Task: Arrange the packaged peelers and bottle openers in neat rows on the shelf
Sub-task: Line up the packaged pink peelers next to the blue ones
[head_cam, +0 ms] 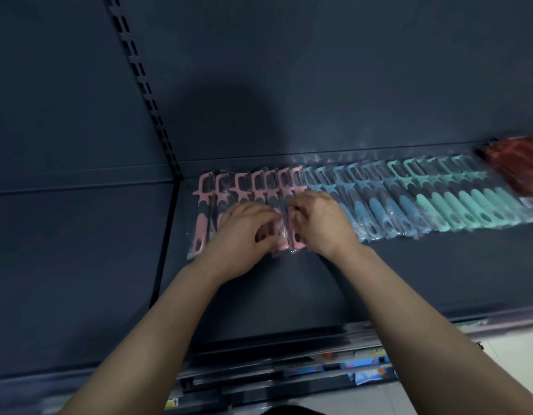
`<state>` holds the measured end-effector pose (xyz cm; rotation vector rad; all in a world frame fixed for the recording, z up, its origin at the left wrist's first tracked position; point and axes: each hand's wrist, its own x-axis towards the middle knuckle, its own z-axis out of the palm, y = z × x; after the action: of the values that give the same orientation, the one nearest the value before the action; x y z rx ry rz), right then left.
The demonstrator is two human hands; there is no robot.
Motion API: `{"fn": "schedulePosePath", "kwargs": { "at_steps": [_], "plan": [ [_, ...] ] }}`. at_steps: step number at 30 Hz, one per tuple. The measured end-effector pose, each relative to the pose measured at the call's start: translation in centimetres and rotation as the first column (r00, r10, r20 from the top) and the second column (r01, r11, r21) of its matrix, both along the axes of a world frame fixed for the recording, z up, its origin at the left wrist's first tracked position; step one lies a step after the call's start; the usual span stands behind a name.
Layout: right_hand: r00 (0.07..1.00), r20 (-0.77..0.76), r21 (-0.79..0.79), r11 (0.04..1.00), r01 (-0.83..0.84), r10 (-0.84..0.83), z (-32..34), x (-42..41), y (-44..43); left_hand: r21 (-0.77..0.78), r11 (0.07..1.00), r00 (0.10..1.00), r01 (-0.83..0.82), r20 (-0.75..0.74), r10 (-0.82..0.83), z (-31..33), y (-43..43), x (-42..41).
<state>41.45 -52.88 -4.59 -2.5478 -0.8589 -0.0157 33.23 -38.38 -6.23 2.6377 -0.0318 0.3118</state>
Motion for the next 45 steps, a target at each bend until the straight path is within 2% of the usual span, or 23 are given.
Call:
{"fn": "schedulePosePath", "kwargs": {
  "at_steps": [4,11,14,21,25,33,38,45],
  "plan": [
    [1.0,0.008,0.055,0.998,0.01,-0.011,0.2,0.0,-0.8,0.1,0.995,0.999,0.012,-0.047,-0.008,-0.2,-0.8,0.2],
    [1.0,-0.003,0.108,0.994,0.025,-0.025,0.6,0.1,-2.3,0.084,0.996,0.998,-0.022,-0.062,0.027,0.0,-1.4,0.1],
    [1.0,0.012,0.095,0.995,0.006,-0.007,1.0,0.1,-2.5,0.034,0.998,0.996,-0.047,-0.081,0.05,0.4,-1.4,-0.3],
    [0.996,0.076,0.009,0.999,-0.042,0.041,2.0,-0.6,-2.0,0.023,0.992,0.993,-0.121,0.019,0.12,1.8,-0.1,-2.4],
    [0.994,0.095,-0.022,0.998,-0.058,0.06,2.5,-2.2,-0.3,0.013,0.978,0.978,-0.206,0.035,0.205,1.8,1.6,-4.3],
    [0.988,0.126,-0.05,0.995,-0.085,0.091,3.6,-6.7,3.9,-0.038,0.974,0.973,-0.222,0.056,0.224,2.7,5.7,-9.1],
    [0.981,0.164,-0.082,0.993,-0.089,0.102,4.2,-10.5,6.9,0.0,0.978,0.975,-0.209,0.074,0.209,3.6,8.4,-12.5],
    [0.97,0.164,-0.09,0.982,-0.166,0.18,4.5,-16.2,13.5,0.084,0.958,0.957,-0.273,0.121,0.263,4.3,14.1,-19.0]
  ]
}}
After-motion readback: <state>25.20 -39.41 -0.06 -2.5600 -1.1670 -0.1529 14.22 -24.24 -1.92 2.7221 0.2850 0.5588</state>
